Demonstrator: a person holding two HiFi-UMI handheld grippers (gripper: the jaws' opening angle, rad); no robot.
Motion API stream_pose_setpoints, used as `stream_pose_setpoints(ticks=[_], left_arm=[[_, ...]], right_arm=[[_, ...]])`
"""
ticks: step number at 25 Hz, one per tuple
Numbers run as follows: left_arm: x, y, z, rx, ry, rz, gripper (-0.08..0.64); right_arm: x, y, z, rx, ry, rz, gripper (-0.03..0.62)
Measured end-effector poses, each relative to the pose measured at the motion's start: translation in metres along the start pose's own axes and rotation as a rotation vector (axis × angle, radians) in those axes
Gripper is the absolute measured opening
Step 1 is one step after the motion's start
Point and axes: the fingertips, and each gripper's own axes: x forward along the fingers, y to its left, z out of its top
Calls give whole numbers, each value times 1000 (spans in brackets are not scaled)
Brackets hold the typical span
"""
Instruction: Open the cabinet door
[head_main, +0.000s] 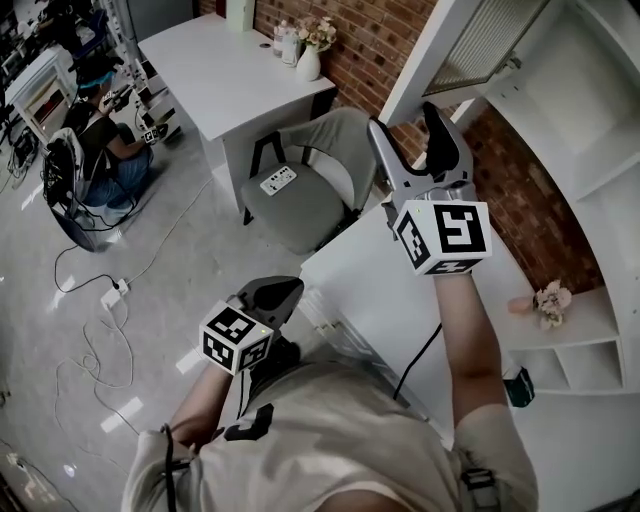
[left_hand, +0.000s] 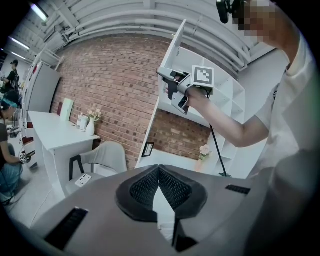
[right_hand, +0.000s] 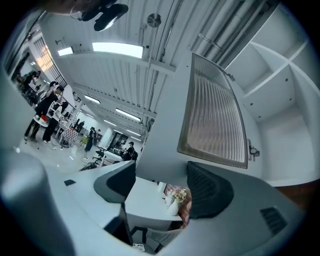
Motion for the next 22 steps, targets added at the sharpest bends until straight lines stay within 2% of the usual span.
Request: stream_pose_setpoints(ticks=[5, 11, 22], left_arm=[[8, -9, 0, 14, 20, -26, 17], [22, -24, 6, 45, 23, -57, 17], [13, -38, 8, 68, 26, -16, 17]], right_arm=[[3, 1, 1, 36, 48, 76, 316], [2, -2, -2, 24, 75, 93, 316], [-2, -4, 0, 57, 87, 138, 314]])
